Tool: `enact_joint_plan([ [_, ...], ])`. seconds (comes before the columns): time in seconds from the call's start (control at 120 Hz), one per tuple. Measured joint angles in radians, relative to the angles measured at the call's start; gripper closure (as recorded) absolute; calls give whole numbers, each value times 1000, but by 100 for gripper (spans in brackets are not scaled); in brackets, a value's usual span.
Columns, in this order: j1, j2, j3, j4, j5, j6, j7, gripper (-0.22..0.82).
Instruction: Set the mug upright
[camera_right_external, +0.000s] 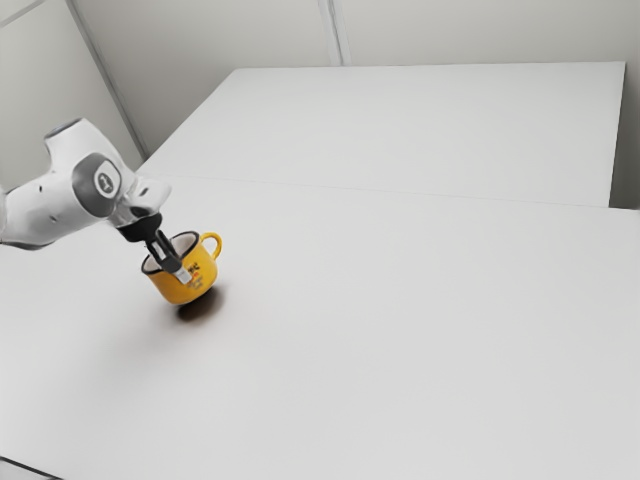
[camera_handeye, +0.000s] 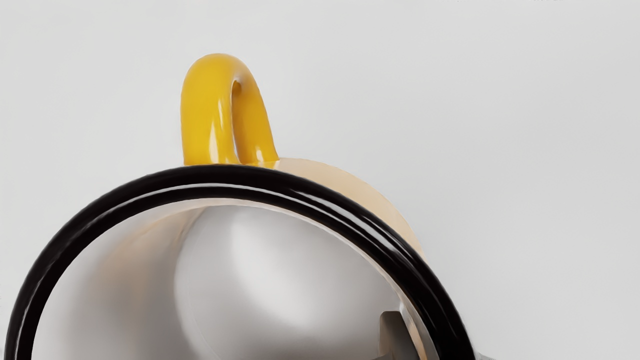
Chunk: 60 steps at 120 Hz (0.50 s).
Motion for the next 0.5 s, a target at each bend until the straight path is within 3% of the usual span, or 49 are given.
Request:
enact_joint_plan([
  [0.208, 22, -67, -109, -102, 69, 154, -44, 78],
  [0.5, 28, -129, -190, -212, 137, 215, -167, 78],
])
